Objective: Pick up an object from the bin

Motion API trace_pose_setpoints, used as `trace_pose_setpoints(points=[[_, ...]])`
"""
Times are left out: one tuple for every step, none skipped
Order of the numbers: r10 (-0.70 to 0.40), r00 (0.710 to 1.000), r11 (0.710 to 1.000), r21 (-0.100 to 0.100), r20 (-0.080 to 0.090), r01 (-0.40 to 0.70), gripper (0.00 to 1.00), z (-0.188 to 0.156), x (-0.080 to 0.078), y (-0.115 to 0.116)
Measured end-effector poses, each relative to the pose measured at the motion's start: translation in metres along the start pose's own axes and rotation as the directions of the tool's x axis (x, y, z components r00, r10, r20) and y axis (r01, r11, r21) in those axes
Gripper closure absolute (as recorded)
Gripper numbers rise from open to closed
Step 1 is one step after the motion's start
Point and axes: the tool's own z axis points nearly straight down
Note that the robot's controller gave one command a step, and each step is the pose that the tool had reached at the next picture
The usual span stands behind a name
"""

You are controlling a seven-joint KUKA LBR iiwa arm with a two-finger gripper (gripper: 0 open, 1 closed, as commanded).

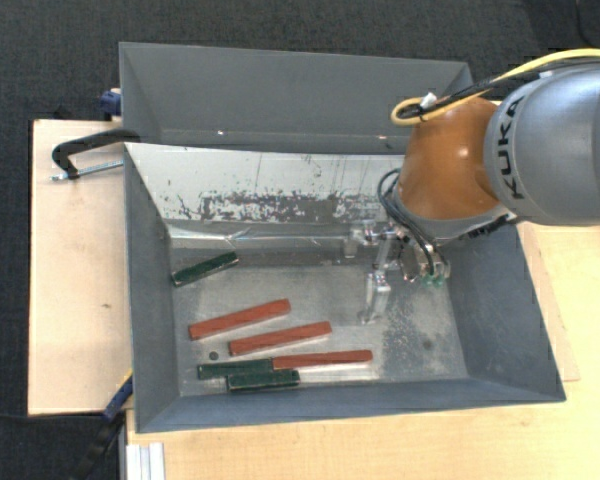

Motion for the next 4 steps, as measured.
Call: trace_pose_setpoints(points=[[0.043,0.999,0.999,0.000,-0.009,-0.043,0.00,0.014,0.003,0.019],[-0.045,0.999,0.999,0.000,-0.002,0.045,0.00,0.010,0.022,0.050],[-0.073,0.997,0.997,-0.001,-0.005,0.073,1.00,0.024,0.046,0.054],[-0.073,0.997,0.997,0.000,-0.005,0.073,1.00,0.024,0.046,0.054]])
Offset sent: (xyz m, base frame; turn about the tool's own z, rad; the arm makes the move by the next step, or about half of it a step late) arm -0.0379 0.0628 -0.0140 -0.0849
